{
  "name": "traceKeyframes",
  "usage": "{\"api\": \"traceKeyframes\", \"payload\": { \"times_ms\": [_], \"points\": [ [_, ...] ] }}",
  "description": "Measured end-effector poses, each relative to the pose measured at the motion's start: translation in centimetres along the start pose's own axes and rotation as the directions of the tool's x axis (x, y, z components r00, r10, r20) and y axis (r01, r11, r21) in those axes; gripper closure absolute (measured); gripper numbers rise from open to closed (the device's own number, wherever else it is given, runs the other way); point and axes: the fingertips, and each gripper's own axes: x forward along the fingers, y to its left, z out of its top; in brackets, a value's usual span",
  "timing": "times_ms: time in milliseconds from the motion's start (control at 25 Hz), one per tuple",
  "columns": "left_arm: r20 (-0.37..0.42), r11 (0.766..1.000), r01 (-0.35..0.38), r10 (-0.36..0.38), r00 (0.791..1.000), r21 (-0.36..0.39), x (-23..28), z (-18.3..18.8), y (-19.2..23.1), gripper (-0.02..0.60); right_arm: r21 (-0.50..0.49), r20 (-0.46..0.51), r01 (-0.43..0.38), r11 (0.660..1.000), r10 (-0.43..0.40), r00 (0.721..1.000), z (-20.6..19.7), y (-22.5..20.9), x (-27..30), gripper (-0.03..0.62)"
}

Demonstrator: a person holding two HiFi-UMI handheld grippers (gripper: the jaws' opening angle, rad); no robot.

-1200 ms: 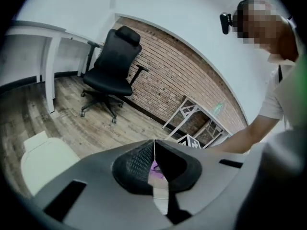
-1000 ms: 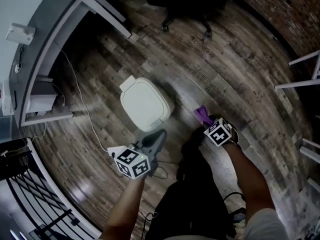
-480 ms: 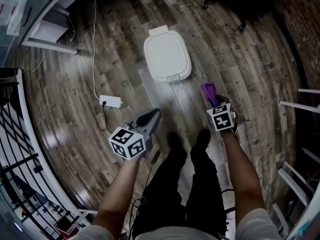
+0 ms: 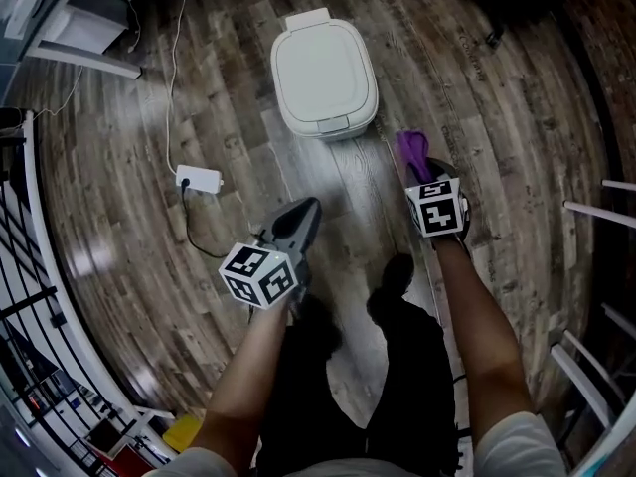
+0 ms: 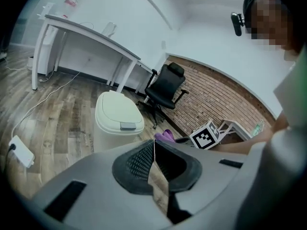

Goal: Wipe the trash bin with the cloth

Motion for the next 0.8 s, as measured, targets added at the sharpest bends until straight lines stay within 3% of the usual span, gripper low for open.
{"api": "traceKeyframes", "payload": {
  "times_ms": [160, 360, 520, 720, 800],
  "points": [
    [0.055, 0.998, 0.022, -0.025, 0.998, 0.052, 3.4, -4.2, 3.5, 0.574, -0.018, 0.097, 0.071, 0.997, -0.069, 0.993, 0.0, -0.2, 4.3, 0.5],
    [0.119, 0.997, 0.049, -0.057, 0.991, 0.066, 7.4, -8.7, 8.6, 0.574, -0.093, 0.204, 0.137, 0.986, -0.116, 0.972, 0.8, 0.5, 8.5, 0.5],
    [0.154, 0.991, 0.083, -0.099, 0.983, 0.108, 9.3, -10.4, 11.0, 0.574, -0.154, 0.247, 0.16, 0.975, -0.119, 0.962, 1.5, 0.9, 10.1, 0.5],
    [0.158, 0.98, 0.13, -0.154, 0.975, 0.151, 10.8, -11.2, 13.1, 0.574, -0.106, 0.31, 0.194, 0.975, -0.153, 0.938, 2.6, 0.8, 9.7, 0.5],
    [0.151, 0.966, 0.17, -0.202, 0.968, 0.197, 11.4, -10.6, 12.6, 0.574, -0.096, 0.32, 0.192, 0.977, -0.152, 0.935, 2.8, 1.4, 9.7, 0.5]
  ]
}}
